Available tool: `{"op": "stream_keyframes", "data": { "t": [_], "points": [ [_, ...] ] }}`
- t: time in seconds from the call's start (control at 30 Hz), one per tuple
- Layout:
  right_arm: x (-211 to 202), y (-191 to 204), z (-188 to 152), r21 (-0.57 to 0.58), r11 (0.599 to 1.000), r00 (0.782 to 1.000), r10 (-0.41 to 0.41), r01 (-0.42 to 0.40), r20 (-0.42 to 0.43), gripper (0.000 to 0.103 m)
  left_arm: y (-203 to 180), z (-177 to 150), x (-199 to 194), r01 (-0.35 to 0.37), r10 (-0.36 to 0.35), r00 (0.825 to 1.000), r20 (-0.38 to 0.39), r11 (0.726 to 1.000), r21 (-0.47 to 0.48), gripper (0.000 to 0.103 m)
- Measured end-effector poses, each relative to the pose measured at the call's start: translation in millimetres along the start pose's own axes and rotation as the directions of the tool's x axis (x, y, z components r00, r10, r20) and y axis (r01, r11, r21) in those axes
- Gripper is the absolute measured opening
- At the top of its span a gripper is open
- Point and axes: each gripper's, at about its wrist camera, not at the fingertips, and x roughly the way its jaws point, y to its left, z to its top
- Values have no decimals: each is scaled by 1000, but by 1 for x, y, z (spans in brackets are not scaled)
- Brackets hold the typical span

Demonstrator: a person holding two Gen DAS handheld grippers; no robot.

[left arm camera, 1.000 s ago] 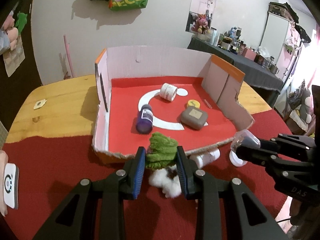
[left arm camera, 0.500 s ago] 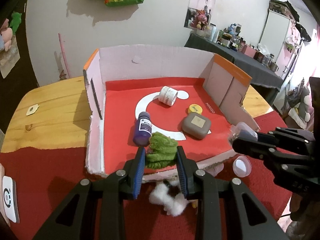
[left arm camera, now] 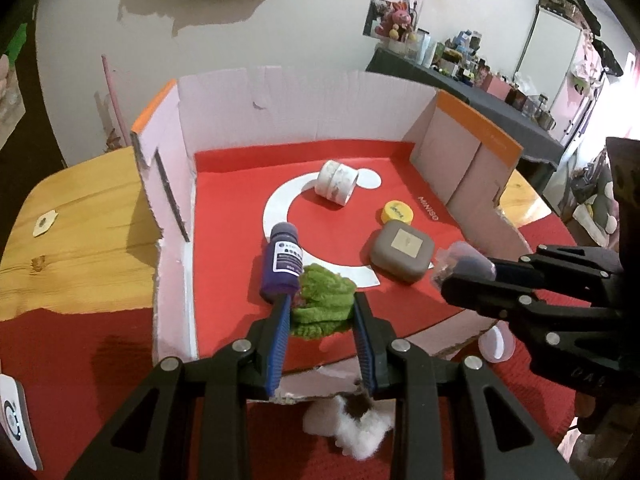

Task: Organize objects
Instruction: 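Carry the green toy with left gripper while right gripper carries the clear cup into the box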

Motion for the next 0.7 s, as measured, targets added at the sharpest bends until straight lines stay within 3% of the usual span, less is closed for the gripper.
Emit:
{"op": "stream_keyframes", "data": {
  "t": [0.7],
  "points": [
    [39,-7,5,10,999,996,31,-30,-89,17,9,5,30,26,-26,997,-71,1000,0,32]
  ]
}}
